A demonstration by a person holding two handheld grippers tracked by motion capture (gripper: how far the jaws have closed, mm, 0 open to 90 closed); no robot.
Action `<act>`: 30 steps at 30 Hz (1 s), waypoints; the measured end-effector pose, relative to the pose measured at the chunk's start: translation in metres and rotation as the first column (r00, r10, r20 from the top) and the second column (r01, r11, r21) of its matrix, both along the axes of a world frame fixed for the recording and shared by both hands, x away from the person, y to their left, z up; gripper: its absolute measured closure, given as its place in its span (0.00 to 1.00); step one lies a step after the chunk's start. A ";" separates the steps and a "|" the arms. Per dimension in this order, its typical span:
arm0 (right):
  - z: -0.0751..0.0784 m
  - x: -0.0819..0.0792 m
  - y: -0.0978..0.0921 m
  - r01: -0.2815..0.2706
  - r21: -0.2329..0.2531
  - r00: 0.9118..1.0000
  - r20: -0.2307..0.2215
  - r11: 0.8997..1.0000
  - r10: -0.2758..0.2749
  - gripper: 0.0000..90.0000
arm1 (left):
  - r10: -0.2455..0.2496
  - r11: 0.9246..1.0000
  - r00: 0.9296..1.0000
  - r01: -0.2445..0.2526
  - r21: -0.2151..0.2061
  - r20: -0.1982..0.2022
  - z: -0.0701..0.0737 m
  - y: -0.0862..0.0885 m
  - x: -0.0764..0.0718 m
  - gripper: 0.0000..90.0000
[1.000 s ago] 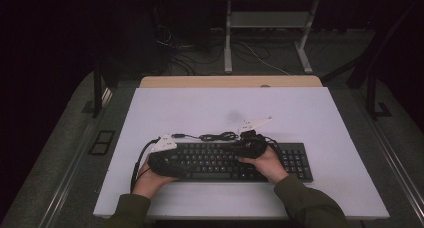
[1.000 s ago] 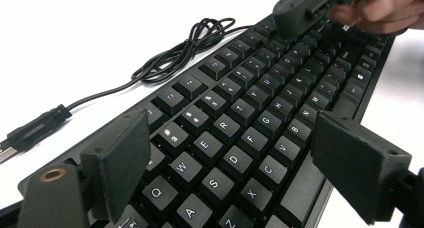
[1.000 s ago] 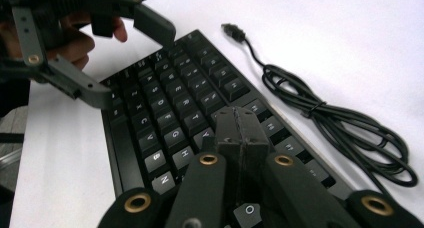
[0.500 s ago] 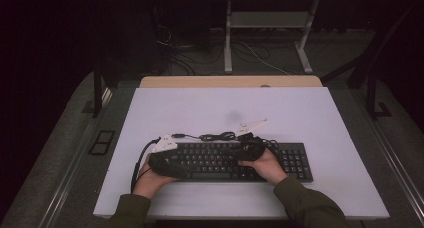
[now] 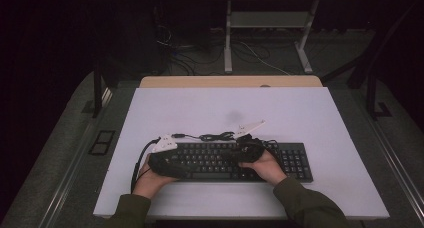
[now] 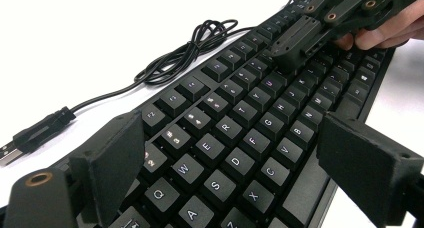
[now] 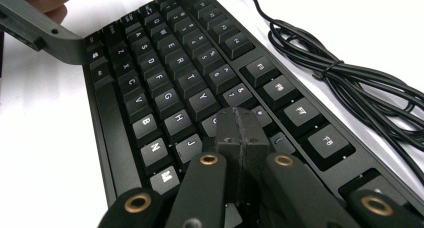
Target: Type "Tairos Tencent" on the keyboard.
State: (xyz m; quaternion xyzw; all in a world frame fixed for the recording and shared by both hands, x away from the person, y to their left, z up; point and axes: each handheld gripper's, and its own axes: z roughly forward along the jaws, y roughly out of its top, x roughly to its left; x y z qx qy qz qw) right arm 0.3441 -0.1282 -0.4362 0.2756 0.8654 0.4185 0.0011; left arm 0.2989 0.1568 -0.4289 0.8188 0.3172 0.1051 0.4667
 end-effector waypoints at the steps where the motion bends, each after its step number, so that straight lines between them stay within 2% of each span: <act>1: 0.000 0.000 0.000 0.002 -0.002 1.000 -0.001 1.000 -0.002 0.99 | -0.001 1.000 1.000 0.001 0.000 -0.001 0.000 0.000 0.000 0.12; 17: -0.002 0.000 0.001 -0.002 -0.013 1.000 -0.003 1.000 0.002 0.99 | -0.003 1.000 1.000 0.003 0.007 0.002 0.000 0.000 0.000 0.12; 30: 0.002 0.003 -0.004 0.012 0.015 1.000 -0.006 1.000 -0.012 0.99 | -0.005 1.000 1.000 0.005 0.008 0.008 0.001 0.001 0.000 0.12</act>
